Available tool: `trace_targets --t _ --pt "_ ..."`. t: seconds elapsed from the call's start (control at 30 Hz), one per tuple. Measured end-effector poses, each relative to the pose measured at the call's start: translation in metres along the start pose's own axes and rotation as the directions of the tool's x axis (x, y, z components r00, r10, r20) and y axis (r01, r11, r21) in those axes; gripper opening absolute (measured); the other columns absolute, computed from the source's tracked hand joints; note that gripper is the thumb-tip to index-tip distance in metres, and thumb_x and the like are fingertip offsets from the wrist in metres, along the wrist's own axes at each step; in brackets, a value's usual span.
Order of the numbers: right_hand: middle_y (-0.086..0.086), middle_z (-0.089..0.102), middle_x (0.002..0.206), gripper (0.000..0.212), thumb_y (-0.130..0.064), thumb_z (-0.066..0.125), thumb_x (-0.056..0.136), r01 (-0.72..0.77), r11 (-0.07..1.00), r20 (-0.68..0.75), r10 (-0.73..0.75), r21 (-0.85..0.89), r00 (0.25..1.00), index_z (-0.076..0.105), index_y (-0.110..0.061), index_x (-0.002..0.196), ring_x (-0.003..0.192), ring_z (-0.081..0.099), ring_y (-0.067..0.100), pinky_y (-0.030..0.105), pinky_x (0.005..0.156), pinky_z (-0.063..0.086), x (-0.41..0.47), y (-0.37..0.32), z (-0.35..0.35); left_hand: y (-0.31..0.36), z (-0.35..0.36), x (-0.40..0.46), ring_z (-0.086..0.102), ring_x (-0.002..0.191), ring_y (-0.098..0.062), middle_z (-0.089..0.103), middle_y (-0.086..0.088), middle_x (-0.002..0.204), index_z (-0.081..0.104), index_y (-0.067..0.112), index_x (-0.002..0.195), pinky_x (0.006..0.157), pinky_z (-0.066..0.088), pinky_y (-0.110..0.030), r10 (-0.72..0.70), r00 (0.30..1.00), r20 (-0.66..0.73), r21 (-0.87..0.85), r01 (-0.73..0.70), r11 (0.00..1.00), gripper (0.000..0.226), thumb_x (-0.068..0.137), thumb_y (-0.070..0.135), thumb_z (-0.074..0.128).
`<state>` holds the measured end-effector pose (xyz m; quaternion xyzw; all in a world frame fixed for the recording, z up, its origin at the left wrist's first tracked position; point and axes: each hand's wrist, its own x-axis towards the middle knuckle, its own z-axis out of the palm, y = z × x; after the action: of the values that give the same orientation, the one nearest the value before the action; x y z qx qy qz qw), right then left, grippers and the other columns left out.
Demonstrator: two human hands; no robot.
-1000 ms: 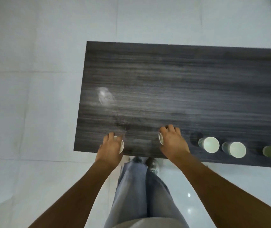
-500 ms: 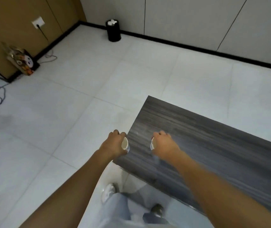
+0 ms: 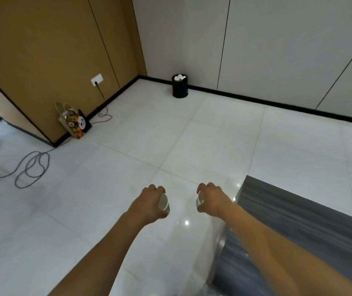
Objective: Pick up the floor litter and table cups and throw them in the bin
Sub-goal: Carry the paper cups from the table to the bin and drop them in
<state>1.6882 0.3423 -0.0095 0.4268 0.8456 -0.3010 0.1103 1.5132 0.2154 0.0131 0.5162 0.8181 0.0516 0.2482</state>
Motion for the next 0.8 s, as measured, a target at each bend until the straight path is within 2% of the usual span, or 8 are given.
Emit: trace_targets --t 0.17,0.37,0.57,0.73,0.8 --pt "0.007 0.045 0.123 0.052 -0.022 0.068 0.081 -0.010 1.000 -0.007 0.010 0.003 1.000 0.046 -0.017 0.128 0.115 0.043 0.027 0.036 0.090 0.048 0.067 -0.040 -0.021 -0.038 -0.045 0.063 0.044 0.112 -0.019 0.046 -0.001 0.120 0.047 0.020 0.126 0.087 0.050 -0.035 0.020 1.000 -0.018 0.012 -0.020 1.000 0.056 0.078 0.037 0.069" --pt "0.008 0.046 0.120 0.050 -0.020 0.068 0.080 -0.044 0.999 -0.033 0.044 0.026 0.998 0.048 -0.016 0.125 0.114 0.045 0.028 0.036 0.090 0.048 0.178 -0.041 -0.067 -0.054 -0.091 0.185 0.042 0.115 -0.021 0.046 -0.002 0.123 0.046 0.018 0.128 0.089 0.048 -0.036 0.068 0.998 0.017 0.040 -0.068 0.997 0.056 0.080 0.033 0.068" --pt "0.007 0.047 0.118 0.050 -0.021 0.068 0.078 -0.080 0.996 -0.024 0.081 0.028 0.996 0.049 -0.017 0.124 0.114 0.044 0.027 0.039 0.086 0.052 0.311 -0.036 -0.143 -0.060 -0.151 0.334 0.040 0.119 -0.022 0.044 -0.003 0.127 0.044 0.017 0.133 0.090 0.047 -0.036 0.050 0.997 0.062 0.041 -0.052 0.998 0.062 0.079 0.033 0.070" --pt "0.007 0.047 0.119 0.050 -0.022 0.069 0.079 -0.061 0.998 -0.063 0.061 0.007 0.996 0.049 -0.017 0.125 0.113 0.045 0.027 0.035 0.087 0.050 0.419 -0.045 -0.222 -0.067 -0.205 0.449 0.040 0.120 -0.022 0.043 -0.002 0.129 0.042 0.019 0.135 0.091 0.047 -0.036 0.020 1.000 0.011 0.006 -0.020 1.000 0.061 0.082 0.036 0.067" --pt "0.007 0.047 0.120 0.051 -0.022 0.069 0.080 -0.062 0.998 -0.035 0.062 -0.005 0.997 0.048 -0.017 0.126 0.113 0.045 0.027 0.035 0.087 0.050 0.462 -0.053 -0.242 -0.075 -0.219 0.490 0.039 0.121 -0.022 0.042 -0.002 0.130 0.041 0.019 0.136 0.092 0.046 -0.036 0.016 0.999 0.034 0.003 -0.016 1.000 0.061 0.083 0.038 0.066"
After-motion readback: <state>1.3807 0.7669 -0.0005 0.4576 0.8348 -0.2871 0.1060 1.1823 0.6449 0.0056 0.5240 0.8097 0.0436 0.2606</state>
